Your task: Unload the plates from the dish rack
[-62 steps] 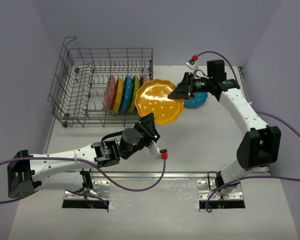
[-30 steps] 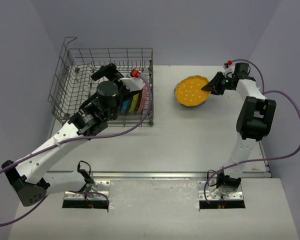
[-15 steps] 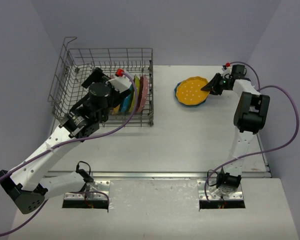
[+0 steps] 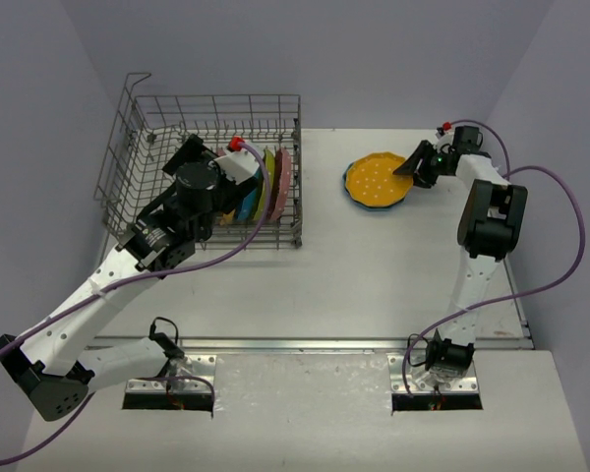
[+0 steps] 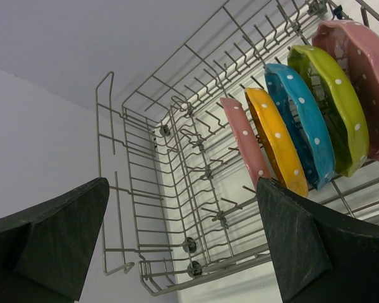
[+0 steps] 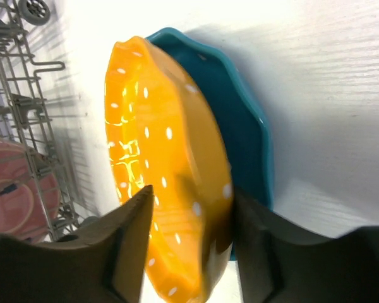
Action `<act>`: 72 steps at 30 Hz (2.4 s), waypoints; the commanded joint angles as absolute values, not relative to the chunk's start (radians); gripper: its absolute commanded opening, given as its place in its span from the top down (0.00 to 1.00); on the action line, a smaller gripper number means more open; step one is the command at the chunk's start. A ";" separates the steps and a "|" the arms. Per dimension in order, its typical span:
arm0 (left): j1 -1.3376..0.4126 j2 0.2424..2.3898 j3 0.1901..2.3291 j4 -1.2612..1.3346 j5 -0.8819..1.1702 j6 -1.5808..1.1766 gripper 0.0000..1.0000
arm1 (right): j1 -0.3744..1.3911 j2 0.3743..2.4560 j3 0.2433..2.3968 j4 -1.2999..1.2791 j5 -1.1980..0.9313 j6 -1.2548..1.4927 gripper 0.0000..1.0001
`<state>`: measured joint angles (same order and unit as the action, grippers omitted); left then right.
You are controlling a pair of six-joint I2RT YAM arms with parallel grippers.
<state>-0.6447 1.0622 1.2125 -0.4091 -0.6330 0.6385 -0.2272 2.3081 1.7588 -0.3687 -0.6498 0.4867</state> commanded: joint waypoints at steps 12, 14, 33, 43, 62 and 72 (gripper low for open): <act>-0.626 1.045 1.203 -0.399 -0.606 0.606 0.00 | -0.172 2.166 1.772 -0.396 -0.325 0.331 0.34; -0.626 1.045 1.199 -0.399 -0.604 0.606 0.00 | -0.146 2.160 1.772 -0.399 -0.293 0.299 0.34; -0.608 1.022 1.188 -0.413 -0.605 0.583 0.00 | -0.072 2.069 1.728 -0.424 -0.226 0.244 0.34; -0.607 1.026 1.192 -0.410 -0.604 0.584 0.00 | -0.074 1.977 1.621 -0.420 -0.087 0.174 0.29; -0.601 1.028 1.194 -0.405 -0.614 0.579 0.00 | -0.074 2.163 1.721 -0.506 -0.209 0.309 0.21; -0.593 1.029 1.192 -0.413 -0.607 0.564 0.00 | -0.070 2.196 1.775 -0.512 -0.240 0.326 0.21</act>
